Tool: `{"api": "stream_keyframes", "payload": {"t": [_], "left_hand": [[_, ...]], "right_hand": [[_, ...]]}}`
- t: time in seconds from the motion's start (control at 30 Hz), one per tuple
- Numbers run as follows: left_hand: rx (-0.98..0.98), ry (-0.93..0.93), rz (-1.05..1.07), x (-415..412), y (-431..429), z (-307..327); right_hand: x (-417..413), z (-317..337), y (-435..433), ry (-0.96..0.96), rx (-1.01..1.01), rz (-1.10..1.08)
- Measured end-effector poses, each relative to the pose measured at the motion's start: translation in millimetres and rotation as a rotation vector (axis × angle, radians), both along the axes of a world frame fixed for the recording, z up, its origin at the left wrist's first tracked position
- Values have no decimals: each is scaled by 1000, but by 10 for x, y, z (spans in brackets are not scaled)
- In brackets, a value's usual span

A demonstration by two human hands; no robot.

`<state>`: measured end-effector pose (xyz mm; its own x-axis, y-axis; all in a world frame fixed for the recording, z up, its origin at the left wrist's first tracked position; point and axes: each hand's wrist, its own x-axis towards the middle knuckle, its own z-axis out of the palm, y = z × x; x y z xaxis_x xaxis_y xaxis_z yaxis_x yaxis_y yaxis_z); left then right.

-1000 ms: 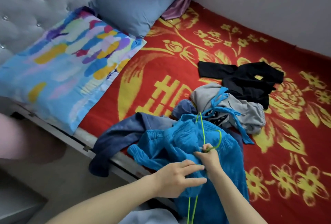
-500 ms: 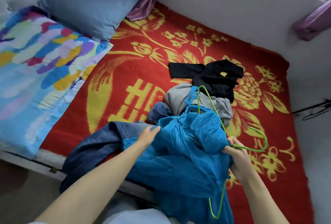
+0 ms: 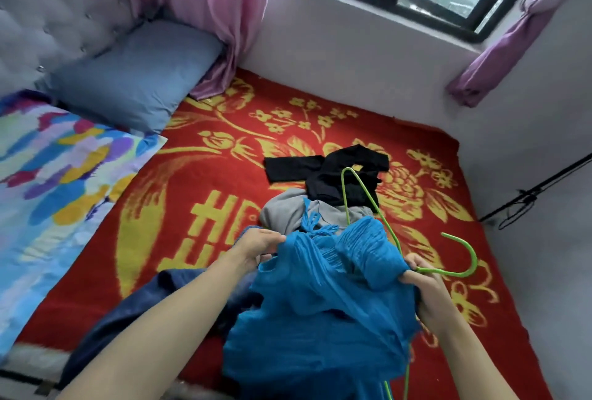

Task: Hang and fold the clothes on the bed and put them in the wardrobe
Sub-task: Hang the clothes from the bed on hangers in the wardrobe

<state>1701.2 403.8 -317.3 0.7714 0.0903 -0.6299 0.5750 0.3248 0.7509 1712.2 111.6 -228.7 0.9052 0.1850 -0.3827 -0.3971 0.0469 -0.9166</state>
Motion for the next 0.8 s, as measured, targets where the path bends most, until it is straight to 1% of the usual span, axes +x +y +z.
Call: {"api": "stream_keyframes", "payload": {"t": [0.1,0.13,0.23,0.3,0.37,0.4,0.47,0.53,0.67,0.73,0.8], "left_hand": [[-42,-45,91,53,80,296],[-19,-75,106,57,120,406],[94,-224,123,60,206,724],[178,-312,94,45,209,893],[273,-376,55,20,188,1006],[297,-406,43,7,173,1045],[327,-455,12,-22,141,1107],[362,-484,-57,-47,124,1163],[370,-512,-188,-78,96,1264],[351,-523,-184,-86,86,1301],[333,-522,-148,-94,79,1323]], "right_hand": [[113,-66,-47,-8,-61,-59],[151,-113,-47,-25,-141,-84],[223,-263,-13,-149,-514,-167],[250,-328,16,-218,-720,-196],[279,-358,55,-260,-806,-204],[300,-363,84,-270,-801,-199],[330,-330,169,-261,-674,-160],[344,-241,315,-270,-538,-62],[347,-66,753,-324,-399,173],[322,-59,985,-303,-352,256],[289,-62,1168,-293,-274,266]]}}
